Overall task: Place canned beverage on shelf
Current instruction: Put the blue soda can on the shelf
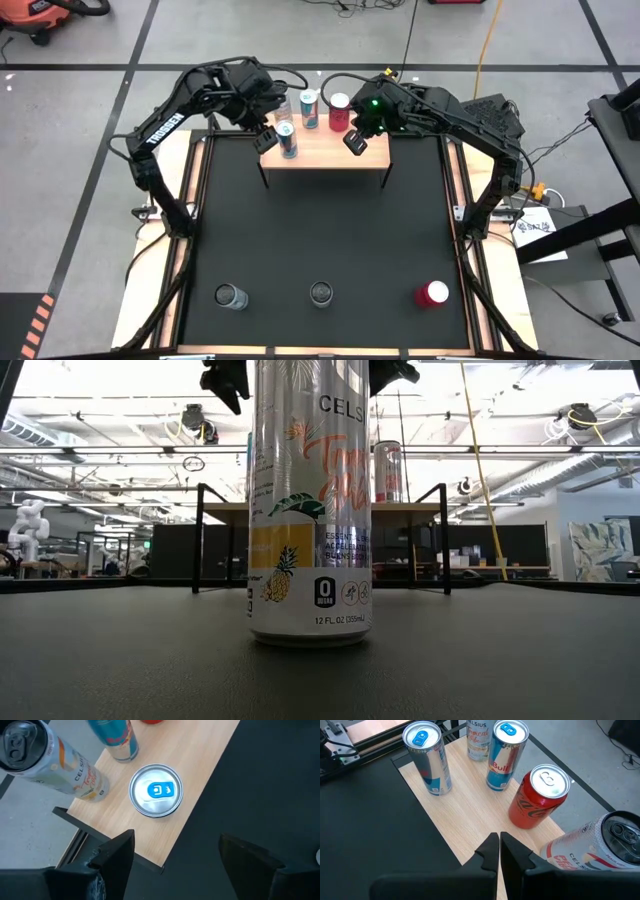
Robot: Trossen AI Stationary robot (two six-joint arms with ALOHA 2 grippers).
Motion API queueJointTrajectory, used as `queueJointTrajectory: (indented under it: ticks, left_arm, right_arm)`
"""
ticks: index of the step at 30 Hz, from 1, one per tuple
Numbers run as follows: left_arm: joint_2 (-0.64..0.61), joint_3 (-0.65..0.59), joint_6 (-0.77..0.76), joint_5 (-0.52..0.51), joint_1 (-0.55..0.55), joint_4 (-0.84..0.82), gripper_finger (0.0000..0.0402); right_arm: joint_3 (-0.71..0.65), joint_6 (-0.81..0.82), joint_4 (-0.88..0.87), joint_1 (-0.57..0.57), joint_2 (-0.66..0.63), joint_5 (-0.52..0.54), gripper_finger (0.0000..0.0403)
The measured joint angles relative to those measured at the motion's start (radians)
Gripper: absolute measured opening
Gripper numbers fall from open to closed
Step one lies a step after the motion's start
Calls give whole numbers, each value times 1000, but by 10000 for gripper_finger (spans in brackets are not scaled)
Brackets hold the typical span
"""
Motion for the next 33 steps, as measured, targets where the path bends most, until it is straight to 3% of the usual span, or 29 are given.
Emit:
queueJointTrajectory:
  ticks: [8, 16, 21, 26, 33]
  left_arm:
    - [0, -5, 43, 0, -5, 1, 283]
    - [-38, -126, 72, -15, -11, 0, 283]
    - [-66, -183, 76, -24, -12, -1, 283]
    - [-71, -196, 74, -95, -11, -1, 283]
    - [-71, -196, 102, -92, -11, 0, 283]
  right_arm:
    - [0, 0, 0, 0, 0, 0, 0]
    - [-1, -1, 44, 0, 5, -5, 0]
    - [-1, -6, 40, 0, 6, -97, 0]
    - [-1, 46, 26, 0, 6, -104, 0]
    - [-1, 52, 20, 9, 6, -107, 0]
